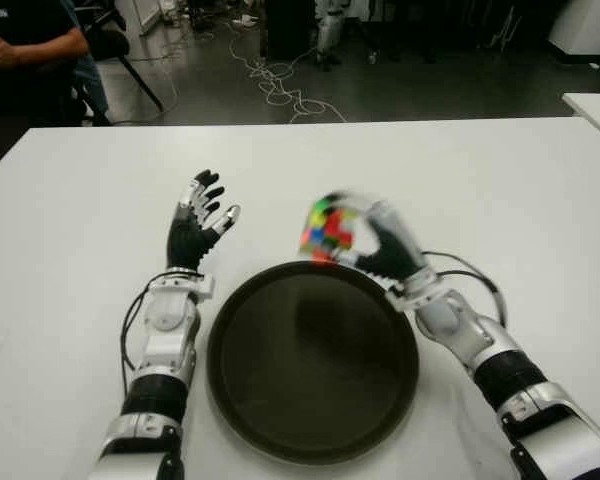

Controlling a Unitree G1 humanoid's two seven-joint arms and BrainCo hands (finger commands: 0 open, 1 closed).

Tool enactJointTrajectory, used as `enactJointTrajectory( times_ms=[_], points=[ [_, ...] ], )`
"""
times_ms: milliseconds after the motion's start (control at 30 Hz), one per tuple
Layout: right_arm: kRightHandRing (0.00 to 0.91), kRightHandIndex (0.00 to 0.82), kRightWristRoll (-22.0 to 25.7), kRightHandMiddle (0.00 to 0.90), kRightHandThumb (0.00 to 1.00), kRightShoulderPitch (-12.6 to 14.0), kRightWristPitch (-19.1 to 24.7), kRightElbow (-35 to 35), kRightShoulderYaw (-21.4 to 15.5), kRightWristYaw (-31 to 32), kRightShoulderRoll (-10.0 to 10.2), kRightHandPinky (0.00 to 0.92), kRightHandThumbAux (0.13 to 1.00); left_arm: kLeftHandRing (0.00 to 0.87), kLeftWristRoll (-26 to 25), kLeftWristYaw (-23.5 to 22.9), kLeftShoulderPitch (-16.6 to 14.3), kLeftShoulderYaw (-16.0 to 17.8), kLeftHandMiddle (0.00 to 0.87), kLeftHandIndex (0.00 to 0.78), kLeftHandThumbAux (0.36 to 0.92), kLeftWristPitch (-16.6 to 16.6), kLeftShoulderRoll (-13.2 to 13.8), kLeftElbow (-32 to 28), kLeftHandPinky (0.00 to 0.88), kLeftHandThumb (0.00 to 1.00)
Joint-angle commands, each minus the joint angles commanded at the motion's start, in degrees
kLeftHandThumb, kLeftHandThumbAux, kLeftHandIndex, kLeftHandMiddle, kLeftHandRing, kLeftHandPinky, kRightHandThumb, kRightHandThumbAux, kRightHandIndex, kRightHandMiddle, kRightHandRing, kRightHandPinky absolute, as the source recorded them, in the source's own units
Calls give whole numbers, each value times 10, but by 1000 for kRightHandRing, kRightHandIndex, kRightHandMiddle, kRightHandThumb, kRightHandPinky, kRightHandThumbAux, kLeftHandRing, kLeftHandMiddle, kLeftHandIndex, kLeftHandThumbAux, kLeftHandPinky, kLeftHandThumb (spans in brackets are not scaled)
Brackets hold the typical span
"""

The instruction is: Pick up the Rubik's Cube and put it in the plate

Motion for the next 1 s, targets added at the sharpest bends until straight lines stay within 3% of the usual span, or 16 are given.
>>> enactJointTrajectory(
  times_ms=[233,433,700,1000],
  points=[
    [567,387,105,512,831,18,29,-54,16,171,-19,566,691,121,-6,-4,2,2,140,73,773,-2,-1,-2,105,42],
    [534,393,166,498,831,28,68,-85,15,270,-22,539,690,128,-12,-10,3,3,145,74,779,-6,-2,-2,113,45],
    [501,412,204,478,835,39,100,-104,-2,335,-15,513,687,124,-10,-13,5,2,141,71,776,-1,0,-9,112,41],
    [489,417,195,474,836,47,109,-103,-17,337,-1,507,687,135,-8,-6,8,2,149,79,778,7,-2,-16,123,40]
  ],
)
